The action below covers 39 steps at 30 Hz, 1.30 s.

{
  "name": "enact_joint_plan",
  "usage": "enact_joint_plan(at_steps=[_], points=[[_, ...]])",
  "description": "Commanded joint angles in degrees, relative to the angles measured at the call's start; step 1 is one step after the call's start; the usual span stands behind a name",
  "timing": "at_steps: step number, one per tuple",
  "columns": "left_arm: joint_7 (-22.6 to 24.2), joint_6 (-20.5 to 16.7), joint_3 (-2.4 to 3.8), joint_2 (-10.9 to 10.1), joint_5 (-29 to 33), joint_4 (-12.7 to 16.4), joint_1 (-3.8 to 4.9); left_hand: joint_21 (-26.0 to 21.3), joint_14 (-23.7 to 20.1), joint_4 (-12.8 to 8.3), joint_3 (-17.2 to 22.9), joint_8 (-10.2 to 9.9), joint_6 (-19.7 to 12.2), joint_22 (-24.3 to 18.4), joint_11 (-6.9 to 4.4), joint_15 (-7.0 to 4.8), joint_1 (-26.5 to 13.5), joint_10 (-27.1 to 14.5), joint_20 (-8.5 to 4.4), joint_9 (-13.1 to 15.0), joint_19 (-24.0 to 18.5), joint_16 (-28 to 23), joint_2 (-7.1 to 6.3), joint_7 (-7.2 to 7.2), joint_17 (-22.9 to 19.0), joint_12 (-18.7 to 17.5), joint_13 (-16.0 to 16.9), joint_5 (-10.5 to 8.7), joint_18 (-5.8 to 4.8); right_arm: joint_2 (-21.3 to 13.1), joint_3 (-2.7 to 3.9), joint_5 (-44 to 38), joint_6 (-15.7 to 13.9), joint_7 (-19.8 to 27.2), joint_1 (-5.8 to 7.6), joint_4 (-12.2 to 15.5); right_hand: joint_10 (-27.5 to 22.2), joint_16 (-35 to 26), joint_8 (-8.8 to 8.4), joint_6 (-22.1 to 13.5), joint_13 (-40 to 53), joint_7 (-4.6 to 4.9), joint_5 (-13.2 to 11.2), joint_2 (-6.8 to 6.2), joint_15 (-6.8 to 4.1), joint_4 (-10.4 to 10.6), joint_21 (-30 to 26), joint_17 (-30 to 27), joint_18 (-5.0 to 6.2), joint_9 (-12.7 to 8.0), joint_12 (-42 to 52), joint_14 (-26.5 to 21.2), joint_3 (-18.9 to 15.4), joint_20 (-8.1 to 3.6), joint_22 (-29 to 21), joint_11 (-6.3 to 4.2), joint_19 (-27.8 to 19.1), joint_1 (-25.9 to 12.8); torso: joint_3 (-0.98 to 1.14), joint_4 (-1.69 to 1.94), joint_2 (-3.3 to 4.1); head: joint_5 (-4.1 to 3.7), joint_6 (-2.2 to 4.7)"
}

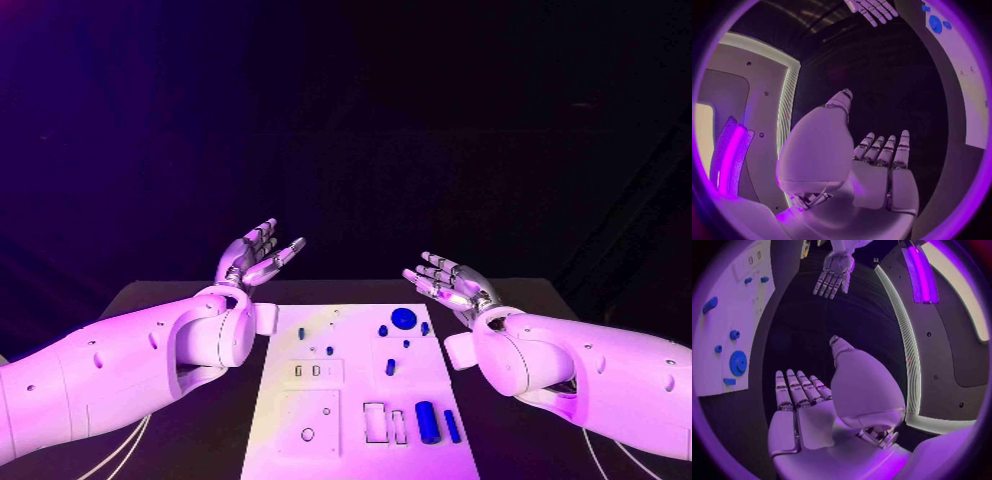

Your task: Assemble the parts on the task board

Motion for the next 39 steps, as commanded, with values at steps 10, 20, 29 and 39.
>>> enact_joint_plan(at_steps=[10, 20, 29, 39], points=[[1.6, 5.6, 0.02, 0.4, -0.9, -1.2, 0.17, 3.1, 12.2, 0.4, 2.8, 2.2, 7.6, 1.4, 3.77, 1.13, 2.7, 12.0, 0.74, 1.5, 10.5, 3.0, 2.14, 7.35, 2.1, 1.6, 1.0, 0.26, 1.91, -0.8, -0.65, -20.3, 2.1, -2.1, 1.22, -3.2, 24.6, 4.0, 4.66, 18.3, 1.5, 7.85, -0.6, -1.68, -0.41, -4.9, 5.1, 2.7, 1.88, 3.1, 2.3, 23.0, 3.3, 0.64, 2.0, -0.02, 17.4, 8.7, 0.13, -0.04, 0.10, 0.08, -0.50], [1.0, 6.9, 0.02, 0.0, -1.8, -1.2, 0.16, 11.8, 37.6, -1.6, 7.0, 9.6, 29.3, 4.2, 2.67, -2.27, 1.4, 39.8, 0.02, 6.0, 31.3, 11.0, 2.06, 7.27, 7.3, 5.7, 2.5, 0.00, 5.26, -0.1, -0.39, -35.2, 0.3, -3.0, 1.75, -6.3, 39.1, 7.8, 8.82, 36.1, 1.7, 5.63, -1.7, -4.69, -4.41, -7.1, 11.4, 4.5, 4.39, 5.4, 2.2, 39.3, 9.0, -1.19, 3.4, -3.19, 36.1, 9.6, 0.11, -0.06, 0.20, 0.06, -1.05], [-1.9, 11.0, 0.02, -2.0, -3.7, 1.1, 0.16, 20.2, 49.1, -2.5, 10.9, 12.5, 33.5, 7.7, 0.06, -6.12, -0.9, 48.5, -4.16, 6.8, 40.4, 18.2, 0.64, 5.62, 14.1, 6.1, 2.9, -0.26, 5.23, 1.9, -0.15, -52.4, 3.5, -8.6, 2.30, -9.5, 48.1, 11.6, 10.09, 41.5, 2.2, 3.30, -0.6, -7.94, -8.69, -7.7, 18.2, 9.2, 4.12, 6.1, 2.4, 50.9, 13.4, -5.78, 6.7, -6.13, 44.7, 8.4, -0.08, -0.14, 0.42, 0.02, -1.98], [-6.9, 17.0, 0.08, -6.0, -6.8, 6.9, 0.21, 34.0, 57.9, 0.1, 8.8, 12.7, 33.9, 15.4, -1.95, -9.13, -5.8, 53.6, -7.37, 7.6, 47.2, 36.6, -1.43, 4.43, 27.2, 6.6, 3.8, -0.62, 4.96, 3.0, -0.02, -69.6, 9.6, -16.8, 4.05, -9.6, 53.2, 22.4, 10.41, 44.6, 2.5, 1.28, -2.9, -9.44, -12.72, -8.1, 32.7, 20.6, 4.13, 8.1, 1.9, 65.4, 15.1, -10.88, 16.1, -8.79, 52.7, 6.6, 0.10, 0.49, 2.22, -0.82, -2.15]])
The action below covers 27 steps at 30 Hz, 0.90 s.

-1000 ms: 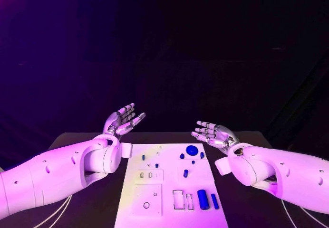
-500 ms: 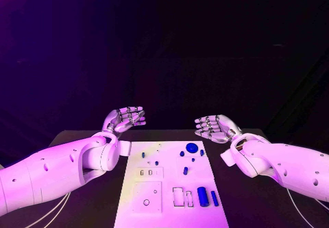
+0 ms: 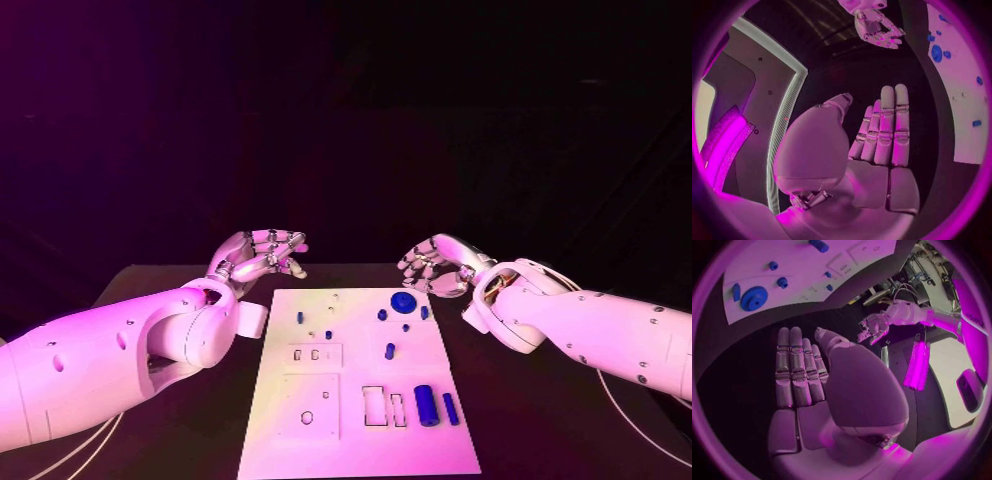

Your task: Assemble the parts on the task board

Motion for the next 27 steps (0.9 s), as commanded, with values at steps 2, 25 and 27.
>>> enact_joint_plan(at_steps=[2, 25, 27], points=[[-4.0, 5.7, 0.19, -1.1, -3.3, 2.4, 0.20, 9.5, -2.5, 0.6, -2.2, -0.2, -0.9, 6.0, -0.52, -0.69, -0.5, 1.1, -0.60, 0.7, -0.3, 12.1, 0.38, 0.01, 8.7, 1.5, 1.4, -0.26, 0.26, 0.3, 0.01, -14.7, 6.1, -6.9, 0.91, 0.5, 1.9, 7.6, -0.12, 1.4, 0.1, -0.85, -1.0, -1.55, -1.56, 0.3, 7.6, 7.4, 0.61, 1.0, -0.2, 6.0, 2.0, -2.16, 5.2, -1.21, 3.3, -0.9, 0.21, 0.51, 1.47, -0.59, 0.00], [-5.9, 6.4, 1.59, -5.7, -4.2, 9.9, 1.28, 22.0, -2.3, 0.4, -2.2, 0.5, -0.4, 14.1, -1.20, -1.23, 1.6, 1.9, -1.11, 1.9, -3.7, 21.6, 1.14, -0.81, 13.3, 5.6, 4.6, -0.02, 0.77, 2.6, -0.08, -30.0, 12.9, -16.4, 3.23, 0.7, -4.1, 55.5, -1.10, -1.5, 0.2, -2.02, -1.7, -4.25, -1.21, 3.3, 46.1, 49.2, -5.51, 5.8, -0.2, 8.6, 2.9, -1.25, 53.3, -0.92, 17.0, -2.9, 0.06, 2.46, 6.47, -2.60, -0.49], [-5.8, 6.4, 1.65, -5.8, -4.2, 10.1, 1.34, 22.2, -2.3, 0.4, -2.2, 0.5, -0.4, 14.2, -1.19, -1.22, 1.7, 1.8, -1.10, 1.9, -3.7, 21.7, 1.13, -0.80, 13.3, 5.6, 4.6, -0.02, 0.77, 2.7, -0.10, -30.2, 13.0, -16.5, 3.22, 0.6, -4.2, 55.7, -1.09, -1.5, 0.3, -2.03, -1.7, -4.18, -1.20, 3.3, 45.7, 49.5, -5.39, 5.8, -0.2, 8.6, 2.8, -1.23, 52.8, -0.92, 16.8, -2.9, 0.04, 2.55, 6.67, -2.74, -0.52]])
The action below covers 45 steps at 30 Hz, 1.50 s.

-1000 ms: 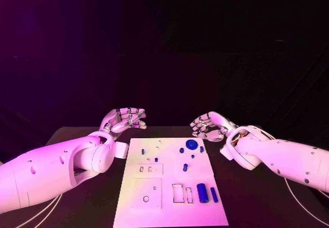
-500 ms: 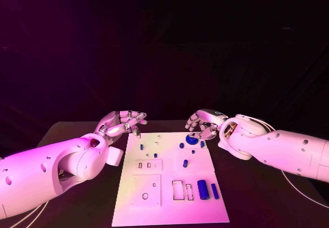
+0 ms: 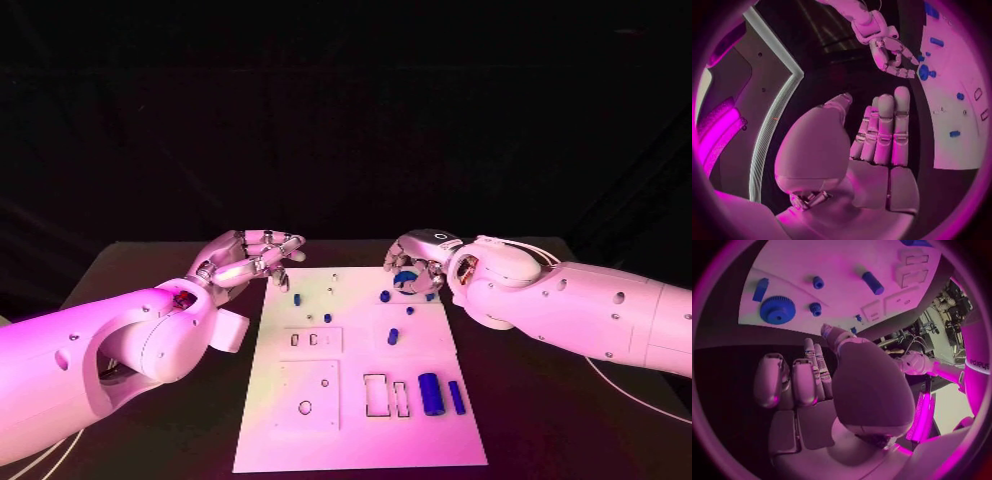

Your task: Assemble the parts on the task board

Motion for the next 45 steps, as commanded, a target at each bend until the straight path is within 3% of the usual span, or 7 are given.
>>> enact_joint_plan(at_steps=[1, 7, 19, 37, 45], points=[[0.1, 1.1, 0.16, -0.1, -0.5, 0.6, 0.25, 0.3, 0.0, -0.1, 0.3, 0.2, -0.1, 0.2, -0.27, -0.21, 0.7, -0.4, 0.10, 0.1, -0.5, 0.4, 0.11, -0.39, 0.1, 0.3, 0.1, -0.02, 0.78, 0.3, -0.02, -3.4, 2.5, -2.0, -0.02, -0.3, -0.4, 0.5, -0.36, -0.5, 0.1, 0.04, 0.1, -0.11, 0.33, 0.1, -0.3, 0.3, -0.44, 0.1, -0.2, 3.0, -0.5, -0.10, -0.6, 0.02, 0.1, 0.2, -0.07, 0.43, 1.04, -0.44, -0.02], [0.2, 1.1, 0.31, -0.2, -0.5, 0.9, 0.35, 0.6, 0.0, -0.1, 0.4, 0.2, -0.1, 0.3, -0.24, -0.19, 0.7, -0.5, 0.11, 0.1, -0.7, 0.5, 0.10, -0.34, 0.1, 0.4, 0.2, -0.02, 0.78, 0.7, -0.10, -3.6, 3.7, -2.3, -0.13, -0.6, -0.2, 0.9, -0.29, -0.4, 0.3, 0.04, 0.1, 0.14, 0.30, 0.2, 0.2, 0.6, -0.53, 0.3, 0.0, 3.0, -0.7, -0.05, 0.1, -0.03, 0.4, 0.3, -0.13, 0.80, 1.55, -0.78, -0.15], [0.3, 1.1, 0.37, -0.1, -0.5, 0.5, 0.38, 0.8, 0.0, -0.1, 0.5, 0.2, -0.1, 0.4, -0.20, -0.17, 0.8, -0.6, 0.13, 0.1, -0.8, 0.6, 0.09, -0.30, 0.1, 0.4, 0.2, -0.02, 0.77, 1.6, -0.28, -3.7, 5.7, -2.9, -0.51, -1.4, 0.4, 1.7, -0.11, 0.0, 0.6, 0.23, 0.3, 0.52, 0.11, 0.5, 1.4, 1.0, -0.78, 0.6, 0.1, 3.0, -0.7, 0.00, 1.8, -0.20, 1.2, 0.3, -0.20, 1.14, 2.05, -0.96, -0.36], [0.3, 1.3, 0.38, -0.2, -0.5, 0.1, 0.39, 1.2, -0.2, -0.1, 0.8, 0.2, -0.2, 0.7, -0.16, -0.12, 1.1, -0.9, 0.20, 0.2, -1.1, 0.7, 0.24, -0.26, 0.1, 0.5, 0.3, 0.01, 0.77, 2.3, -0.33, -3.3, 6.4, -2.7, -0.83, -2.2, 3.5, 2.9, 1.05, 2.3, 1.3, 0.18, 1.5, 1.73, -0.27, 1.6, 3.2, 1.3, -1.22, 1.7, 0.3, 2.8, 1.4, -0.16, 4.4, -0.63, 2.2, 0.1, -0.26, 1.18, 2.46, -0.75, -0.69], [0.2, 1.4, 0.38, -0.2, -0.5, 0.0, 0.39, 1.4, -0.2, -0.2, 0.9, 0.2, -0.2, 0.9, -0.15, -0.11, 1.3, -0.9, 0.22, 0.2, -1.2, 0.8, 0.31, -0.24, 0.1, 0.5, 0.3, 0.01, 0.78, 2.5, -0.34, -2.6, 5.2, -2.2, -0.84, -2.3, 5.3, 3.4, 2.08, 4.0, 1.6, -0.28, 1.7, 2.54, -0.63, 1.9, 4.1, 1.3, -1.46, 2.6, 0.4, 2.7, 2.5, -0.43, 5.9, -1.11, 2.7, -0.2, -0.26, 1.17, 2.59, -0.69, -0.59]])
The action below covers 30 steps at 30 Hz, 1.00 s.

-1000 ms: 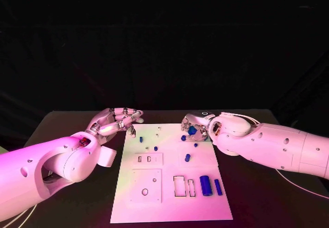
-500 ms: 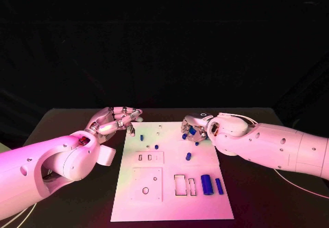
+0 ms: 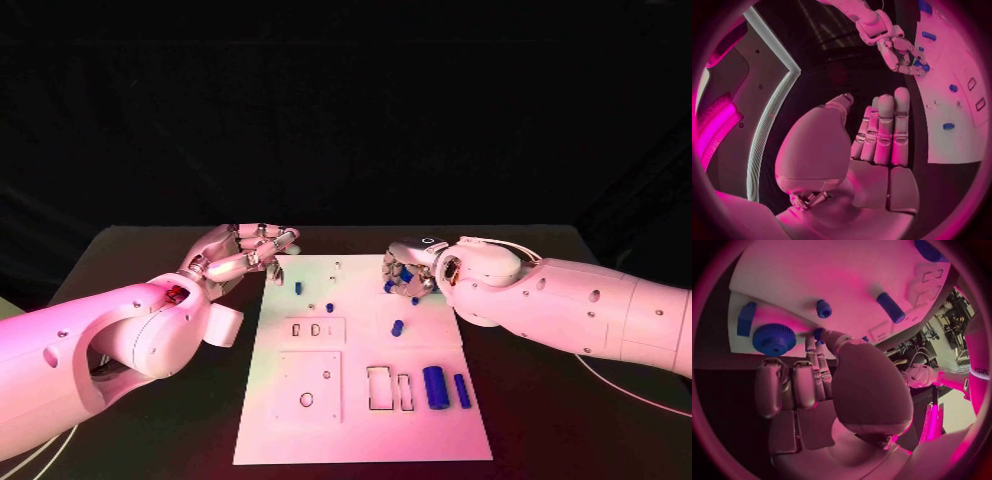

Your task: Assemble the parts on the task board

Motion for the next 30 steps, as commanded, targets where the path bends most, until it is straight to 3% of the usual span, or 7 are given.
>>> enact_joint_plan(at_steps=[1, 8, 22, 27, 30], points=[[0.3, 1.1, 0.06, 0.1, -0.2, 0.0, 0.13, 0.2, -0.2, 0.0, 0.4, 0.2, -0.2, 0.0, 0.04, -0.12, 0.6, -0.3, -0.18, 0.1, -0.4, 0.2, 0.08, -0.24, 0.0, 0.3, 0.1, 0.01, 0.78, 0.1, -0.02, 0.1, -0.3, 0.6, -0.05, 0.0, 0.5, 0.3, 0.30, 0.5, 0.1, -0.06, 0.4, 0.52, -0.52, 0.0, 0.4, -0.1, -0.61, 0.3, 0.2, 2.9, 0.4, -0.05, 0.3, -0.03, 0.6, -0.2, -0.04, 0.00, 0.10, 0.00, 0.08], [0.2, 1.3, 0.06, 0.0, -0.2, -0.1, 0.13, 0.4, -0.3, -0.1, 0.7, 0.2, -0.2, 0.2, 0.04, -0.12, 0.8, -0.3, -0.16, 0.1, -0.6, 0.3, 0.17, -0.23, 0.0, 0.4, 0.2, -0.02, 0.79, 0.3, -0.02, 0.2, -2.9, -0.1, -0.05, 0.2, 0.9, 0.4, 0.37, 0.6, 0.2, -0.06, 0.4, 0.46, -0.58, 0.1, 0.5, -0.1, -0.65, 0.4, 0.2, 2.9, 0.5, -0.12, 0.5, -0.11, 0.7, -0.4, -0.02, 0.04, 0.19, -0.03, 0.11], [0.1, 1.2, 0.06, 0.1, -0.2, -0.6, 0.13, 0.6, -0.3, -0.2, 0.8, 0.2, -0.2, 0.3, 0.03, -0.12, 1.0, -0.4, -0.15, 0.1, -0.7, 0.4, 0.19, -0.23, 0.0, 0.4, 0.2, -0.04, 0.80, 0.8, 0.03, 0.6, -13.7, -3.6, 0.13, 1.7, 2.4, 0.6, 0.72, 0.8, 0.7, -0.15, 3.2, 0.99, -0.88, -0.7, 0.9, -0.4, -0.77, 1.2, 0.0, 2.7, 1.9, -0.46, 1.3, -0.43, 0.9, 0.0, -0.03, 0.05, 0.21, 0.09, 0.77], [0.1, 1.2, 0.06, 0.1, -0.2, -0.7, 0.13, 0.7, -0.3, -0.2, 0.9, 0.2, -0.3, 0.4, 0.04, -0.12, 1.1, -0.4, -0.14, 0.1, -0.8, 0.4, 0.21, -0.22, 0.0, 0.5, 0.2, -0.05, 0.81, 2.6, 0.05, 0.7, -15.4, -4.2, 0.23, 0.9, 2.5, 0.7, 0.77, 0.9, 0.8, -0.12, 2.5, 1.17, -0.88, -1.0, 1.0, -0.5, -0.77, 1.3, -0.1, 2.7, 2.5, -0.47, 1.4, -0.43, 0.8, 0.1, -0.04, -0.13, 0.30, 0.34, 0.98], [0.1, 1.2, 0.06, 0.1, -0.2, -0.7, 0.13, 0.7, -0.3, -0.2, 0.9, 0.2, -0.3, 0.4, 0.04, -0.12, 1.1, -0.4, -0.14, 0.1, -0.8, 0.4, 0.21, -0.22, 0.0, 0.5, 0.2, -0.05, 0.81, 3.9, 0.06, 0.7, -16.1, -4.3, 0.26, 0.0, 2.5, 0.7, 0.79, 0.9, 0.8, -0.11, 2.5, 1.20, -0.89, -1.1, 1.0, -0.5, -0.79, 1.4, -0.1, 2.7, 2.6, -0.47, 1.5, -0.43, 0.9, 0.2, 0.02, -0.02, 0.35, 0.36, 1.06]])
